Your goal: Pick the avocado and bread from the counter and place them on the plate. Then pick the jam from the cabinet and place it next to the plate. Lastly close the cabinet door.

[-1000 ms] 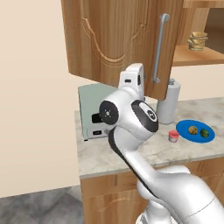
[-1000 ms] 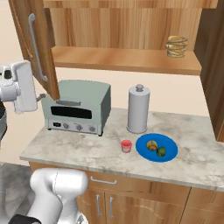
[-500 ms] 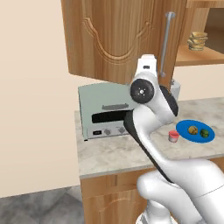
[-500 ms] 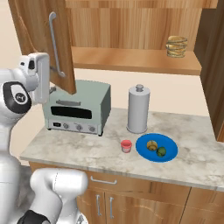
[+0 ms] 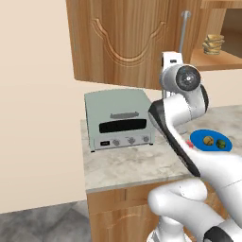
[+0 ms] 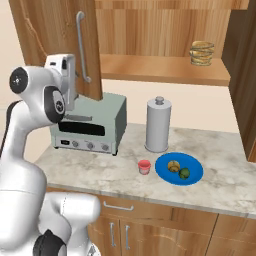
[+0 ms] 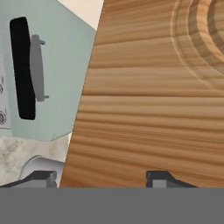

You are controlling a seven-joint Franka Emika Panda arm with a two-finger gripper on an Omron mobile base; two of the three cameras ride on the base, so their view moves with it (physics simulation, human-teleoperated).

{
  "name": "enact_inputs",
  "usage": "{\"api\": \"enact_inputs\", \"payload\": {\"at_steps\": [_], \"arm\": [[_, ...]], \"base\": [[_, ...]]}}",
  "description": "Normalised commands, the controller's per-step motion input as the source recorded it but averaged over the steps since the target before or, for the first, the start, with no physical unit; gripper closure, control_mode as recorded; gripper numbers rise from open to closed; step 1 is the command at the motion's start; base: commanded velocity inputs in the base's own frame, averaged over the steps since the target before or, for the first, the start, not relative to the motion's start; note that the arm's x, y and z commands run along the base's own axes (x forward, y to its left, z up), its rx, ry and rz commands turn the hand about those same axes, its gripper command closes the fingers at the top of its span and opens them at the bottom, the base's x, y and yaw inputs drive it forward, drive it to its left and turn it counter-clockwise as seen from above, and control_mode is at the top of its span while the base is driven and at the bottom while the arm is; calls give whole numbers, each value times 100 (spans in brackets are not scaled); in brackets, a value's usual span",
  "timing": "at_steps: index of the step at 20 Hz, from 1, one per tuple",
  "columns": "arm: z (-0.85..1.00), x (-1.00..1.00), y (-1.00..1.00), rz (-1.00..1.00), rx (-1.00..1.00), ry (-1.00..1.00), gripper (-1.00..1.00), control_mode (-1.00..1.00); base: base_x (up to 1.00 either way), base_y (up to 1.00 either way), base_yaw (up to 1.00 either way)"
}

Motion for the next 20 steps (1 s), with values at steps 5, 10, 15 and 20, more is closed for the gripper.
{"api": "enact_inputs", "payload": {"at_steps": [5, 10, 15, 20], "arm": [[0, 58, -23, 22, 3, 11, -100, -100], [-2, 58, -13, 20, 1, 5, -100, -100], [-1, 55, 3, 12, 0, 0, -100, -100], [0, 47, 17, 1, 0, -1, -100, -100]], "base": [[0, 0, 0], [0, 0, 0], [0, 0, 0], [0, 0, 0]]}}
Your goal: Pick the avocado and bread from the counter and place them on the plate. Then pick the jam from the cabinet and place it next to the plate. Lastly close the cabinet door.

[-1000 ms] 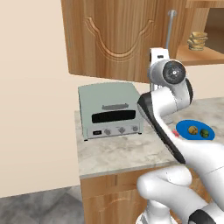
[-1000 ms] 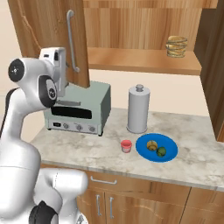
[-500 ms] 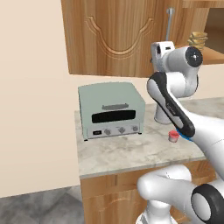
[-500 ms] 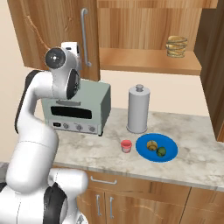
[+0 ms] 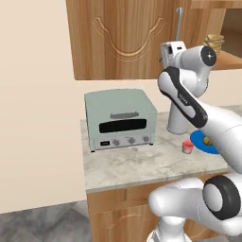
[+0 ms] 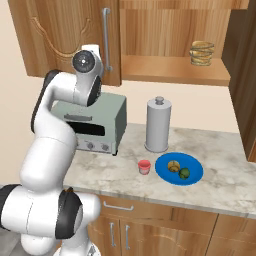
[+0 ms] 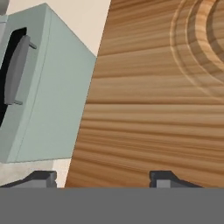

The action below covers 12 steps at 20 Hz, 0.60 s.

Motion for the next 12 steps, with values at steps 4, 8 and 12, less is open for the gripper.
{"api": "enact_inputs", "payload": {"at_steps": [4, 8, 12], "arm": [[0, 49, 20, 0, 0, -1, -100, -100], [0, 50, 17, 0, 0, 0, -100, -100], [0, 49, 11, 0, 0, 0, -100, -100]], "base": [[0, 0, 0], [0, 0, 0], [0, 0, 0]]}}
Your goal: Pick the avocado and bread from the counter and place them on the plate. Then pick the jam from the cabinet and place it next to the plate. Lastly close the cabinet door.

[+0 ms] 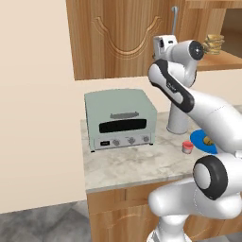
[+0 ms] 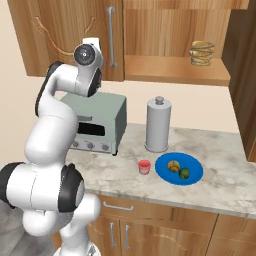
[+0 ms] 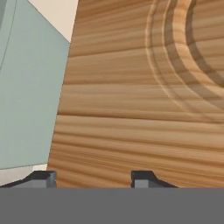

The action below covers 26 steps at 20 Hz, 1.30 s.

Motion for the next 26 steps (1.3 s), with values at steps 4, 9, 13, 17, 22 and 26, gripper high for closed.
{"api": "enact_inputs", "payload": {"at_steps": [4, 9, 13, 17, 22, 26], "arm": [[-2, 35, 7, 0, -1, 0, -100, -100], [-13, -10, 4, 0, -8, -1, -100, -100], [2, -25, 0, 0, -2, -4, -100, -100], [10, -38, -3, -5, 1, -4, -100, -100], [2, -55, -11, -11, 0, -14, -100, -100], [1, -58, -11, -23, 2, -6, -100, -100]], "base": [[0, 0, 0], [0, 0, 0], [0, 0, 0], [0, 0, 0], [0, 0, 0], [0, 0, 0]]}}
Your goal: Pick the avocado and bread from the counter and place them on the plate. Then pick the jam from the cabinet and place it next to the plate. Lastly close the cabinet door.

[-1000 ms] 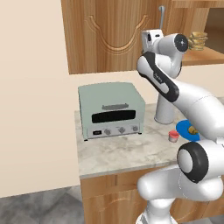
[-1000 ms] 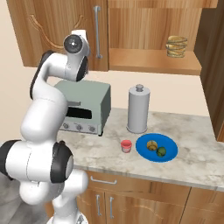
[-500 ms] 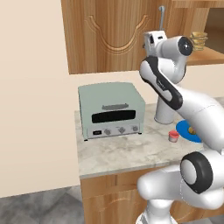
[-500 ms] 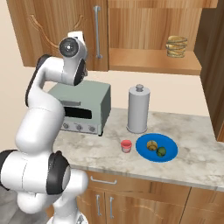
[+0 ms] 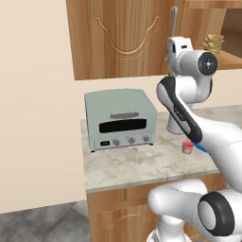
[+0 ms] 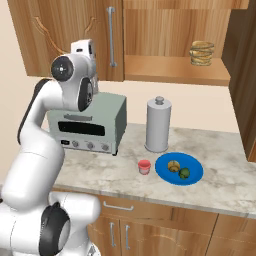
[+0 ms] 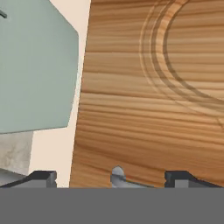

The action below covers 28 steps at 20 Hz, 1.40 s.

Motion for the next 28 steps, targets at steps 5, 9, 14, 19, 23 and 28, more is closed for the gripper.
{"api": "enact_inputs", "payload": {"at_steps": [5, 9, 14, 19, 23, 28], "arm": [[1, -59, -16, -22, 4, -4, -100, -100], [2, -59, -18, -19, 8, -1, -100, -100], [4, -63, -19, -13, 13, -4, -100, -100], [5, -58, -23, -15, 9, -6, -100, -100], [0, -54, -33, -15, 0, -7, -100, -100], [0, -47, -35, -13, 0, -6, -100, -100]], "base": [[0, 0, 0], [0, 0, 0], [0, 0, 0], [0, 0, 0], [0, 0, 0], [0, 0, 0]]}}
